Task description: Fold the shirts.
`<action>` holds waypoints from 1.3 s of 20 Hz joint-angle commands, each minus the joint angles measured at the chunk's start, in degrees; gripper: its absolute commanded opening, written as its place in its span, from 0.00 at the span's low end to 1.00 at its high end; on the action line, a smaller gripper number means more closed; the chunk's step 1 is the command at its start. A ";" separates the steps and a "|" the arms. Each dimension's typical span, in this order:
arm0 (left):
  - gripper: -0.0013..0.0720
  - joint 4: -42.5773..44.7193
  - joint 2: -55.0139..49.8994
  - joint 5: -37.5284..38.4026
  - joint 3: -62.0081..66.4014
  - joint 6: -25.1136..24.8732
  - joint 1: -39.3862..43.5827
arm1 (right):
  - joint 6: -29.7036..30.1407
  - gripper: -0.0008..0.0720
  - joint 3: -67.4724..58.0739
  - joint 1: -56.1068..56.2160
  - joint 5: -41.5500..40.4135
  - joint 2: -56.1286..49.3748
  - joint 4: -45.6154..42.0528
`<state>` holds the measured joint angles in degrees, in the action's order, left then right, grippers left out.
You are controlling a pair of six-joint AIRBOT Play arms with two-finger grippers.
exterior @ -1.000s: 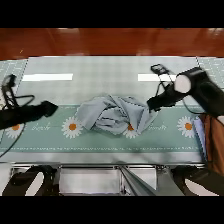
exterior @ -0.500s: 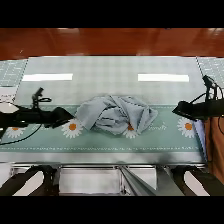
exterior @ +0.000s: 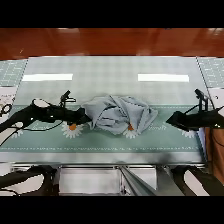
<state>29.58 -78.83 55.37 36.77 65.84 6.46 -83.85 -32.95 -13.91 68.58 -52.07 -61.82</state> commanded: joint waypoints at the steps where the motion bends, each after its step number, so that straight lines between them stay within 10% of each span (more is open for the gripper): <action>1: 0.04 -1.09 -1.81 0.81 4.31 -2.43 1.77 | 0.31 0.57 6.69 3.58 -2.34 0.02 4.70; 13: 0.04 -0.46 -1.22 4.48 5.62 -3.67 -0.31 | 4.02 0.55 -1.33 18.91 -20.09 -20.33 23.65; 16: 0.04 -0.55 -1.22 4.74 5.62 -3.65 -1.40 | 8.66 0.06 -3.65 18.91 -19.50 -22.40 28.09; 17: 0.04 -0.68 -1.07 5.33 5.79 -3.67 -2.05 | 10.80 0.05 -4.74 18.91 -18.08 -22.32 29.33; 26: 0.04 -9.86 20.92 11.23 32.96 -3.63 -17.90 | -0.94 0.05 -52.92 18.62 -4.26 -15.43 9.01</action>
<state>23.79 -65.69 67.31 58.85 61.87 -6.94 -79.81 -68.62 4.73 60.84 -69.93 -45.39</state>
